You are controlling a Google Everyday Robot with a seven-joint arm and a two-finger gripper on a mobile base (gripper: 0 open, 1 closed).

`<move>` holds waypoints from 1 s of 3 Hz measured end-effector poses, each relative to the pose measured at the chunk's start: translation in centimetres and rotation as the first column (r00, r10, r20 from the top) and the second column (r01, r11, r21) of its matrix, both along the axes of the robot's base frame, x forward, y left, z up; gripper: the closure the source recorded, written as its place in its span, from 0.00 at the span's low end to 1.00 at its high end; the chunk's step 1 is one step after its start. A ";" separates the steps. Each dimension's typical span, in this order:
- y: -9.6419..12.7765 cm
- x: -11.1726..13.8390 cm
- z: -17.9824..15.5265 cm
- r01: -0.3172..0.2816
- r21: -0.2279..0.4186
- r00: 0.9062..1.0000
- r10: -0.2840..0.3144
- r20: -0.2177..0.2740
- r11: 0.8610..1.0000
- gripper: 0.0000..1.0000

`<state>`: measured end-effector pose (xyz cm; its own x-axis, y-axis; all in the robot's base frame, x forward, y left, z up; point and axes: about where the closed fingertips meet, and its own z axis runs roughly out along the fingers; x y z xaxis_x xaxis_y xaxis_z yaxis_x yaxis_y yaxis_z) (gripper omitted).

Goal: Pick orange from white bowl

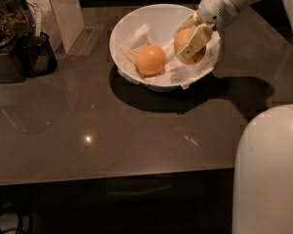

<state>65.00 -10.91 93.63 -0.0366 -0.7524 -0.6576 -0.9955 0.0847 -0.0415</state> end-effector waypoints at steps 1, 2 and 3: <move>-1.3 -1.6 2.9 -0.017 0.149 0.999 0.012 0.034 0.989 1.00; -3.9 -3.5 5.2 0.005 0.276 0.998 -0.022 0.059 0.961 1.00; -6.1 -5.1 6.8 0.029 0.341 0.995 -0.059 0.078 0.939 1.00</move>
Offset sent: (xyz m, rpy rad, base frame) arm -0.0789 -0.0840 0.0741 0.4219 -0.0665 -0.0351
